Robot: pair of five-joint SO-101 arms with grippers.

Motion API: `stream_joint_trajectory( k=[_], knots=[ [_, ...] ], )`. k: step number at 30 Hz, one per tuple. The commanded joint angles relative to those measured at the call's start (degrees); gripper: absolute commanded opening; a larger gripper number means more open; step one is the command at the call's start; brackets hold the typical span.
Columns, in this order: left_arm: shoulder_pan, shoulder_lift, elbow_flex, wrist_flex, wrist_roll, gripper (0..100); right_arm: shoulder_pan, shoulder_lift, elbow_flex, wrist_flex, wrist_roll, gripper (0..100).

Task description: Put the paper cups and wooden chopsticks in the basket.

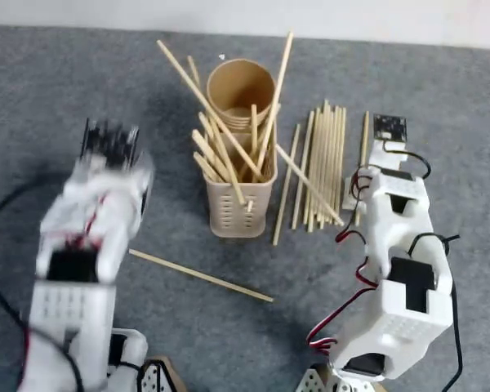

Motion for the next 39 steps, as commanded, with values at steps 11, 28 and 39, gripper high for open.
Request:
stream_joint_trajectory(
  k=[11, 28, 39],
  knots=[
    [4.4, 55.3, -52.1, -0.8, -0.4, 18, -2.2, 0.2, -0.4, 0.7, -0.8, 0.5],
    [3.9, 61.3, -96.1, 24.4, -0.4, 18, -2.2, 0.3, -0.3, 0.7, -0.8, 0.5],
    [-2.4, 73.1, -80.4, 31.3, -0.7, 18, -2.2, 0.3, -0.3, 0.7, -0.8, 0.5]
  ],
)
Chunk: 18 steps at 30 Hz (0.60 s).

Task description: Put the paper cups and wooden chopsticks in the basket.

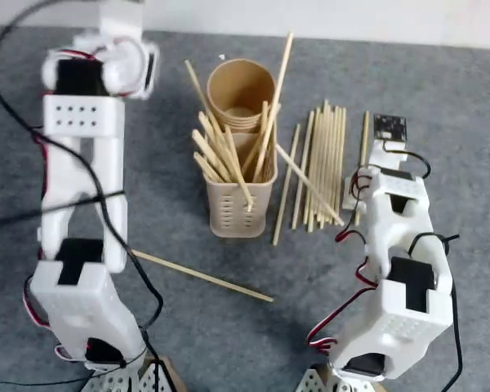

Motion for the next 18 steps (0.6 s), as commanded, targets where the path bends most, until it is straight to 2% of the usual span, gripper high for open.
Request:
stream_joint_trajectory(
  k=[1, 6, 11, 15, 18],
  knots=[
    [0.0, 4.6, 2.9, -0.8, -0.5, 18, -2.2, 0.1, 0.0, 0.6, -0.7, 0.5],
    [3.6, 13.5, 2.4, -9.8, -0.4, 18, -2.2, 0.1, -0.1, 0.6, -0.7, 0.5],
    [5.2, 14.6, -4.7, -16.6, 0.3, 18, -2.2, 0.1, -0.1, 0.6, -0.6, 0.5],
    [5.1, 12.8, -23.0, -15.1, 3.7, 18, -2.2, 0.1, -0.1, 0.6, -0.6, 0.5],
    [5.8, 10.7, -38.1, -6.0, 3.8, 18, -2.2, 0.1, -0.1, 0.6, -0.6, 0.5]
  ],
)
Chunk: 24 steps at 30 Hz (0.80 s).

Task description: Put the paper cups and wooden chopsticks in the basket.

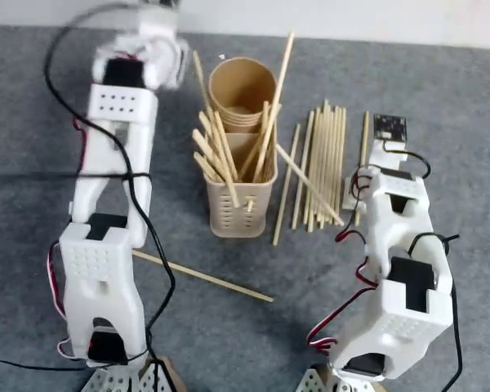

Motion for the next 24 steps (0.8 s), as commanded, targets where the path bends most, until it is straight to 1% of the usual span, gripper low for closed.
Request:
stream_joint_trajectory(
  k=[1, 3, 5, 8, 13, 15, 18, 24],
  knots=[
    [1.9, -5.6, -20.5, 10.1, 0.7, 18, -2.2, 0.1, -0.1, 0.6, -0.6, 0.5],
    [2.2, -6.1, -27.6, 16.8, 0.6, 18, -2.2, 0.1, -0.1, 0.6, -0.6, 0.5],
    [1.8, -5.7, -30.8, 21.4, 0.6, 18, -2.2, 0.1, -0.1, 0.6, -0.6, 0.5],
    [-1.0, -3.0, -30.9, 24.5, 0.5, 18, -2.2, 0.1, 0.0, 0.6, -0.6, 0.5],
    [-6.5, 8.8, -24.9, 30.2, 0.7, 18, -2.1, 0.1, 0.0, 0.6, -0.6, 0.5],
    [-7.2, 14.0, -23.8, 32.0, 0.6, 18, -2.1, 0.1, 0.0, 0.6, -0.6, 0.5],
    [-6.5, 21.2, -25.2, 33.0, 0.5, 18, -2.2, 0.1, -0.1, 0.6, -0.6, 0.5],
    [0.1, 30.6, -33.6, 32.3, 0.5, 18, -2.2, 0.1, -0.1, 0.6, -0.6, 0.5]
  ],
)
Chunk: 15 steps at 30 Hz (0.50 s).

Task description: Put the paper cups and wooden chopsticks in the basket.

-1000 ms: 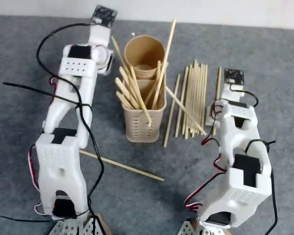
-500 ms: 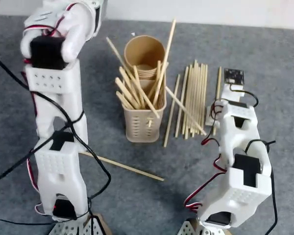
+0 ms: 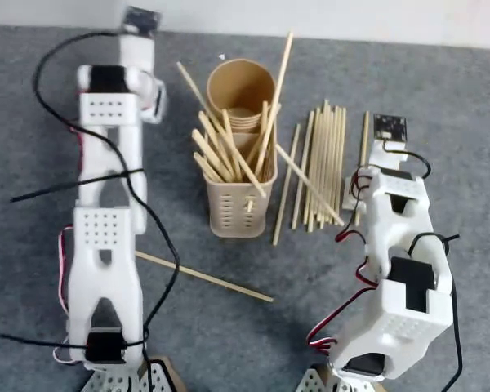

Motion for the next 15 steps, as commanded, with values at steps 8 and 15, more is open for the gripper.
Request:
stream_joint_trajectory(
  k=[8, 15],
  knots=[
    [7.1, -20.0, -10.5, -16.9, 0.6, 18, -2.1, 0.3, 0.0, 0.6, -0.6, 0.5],
    [7.1, -38.9, -3.6, -8.9, 0.4, 18, -2.3, 0.3, -0.1, 0.6, -0.5, 0.5]
  ],
)
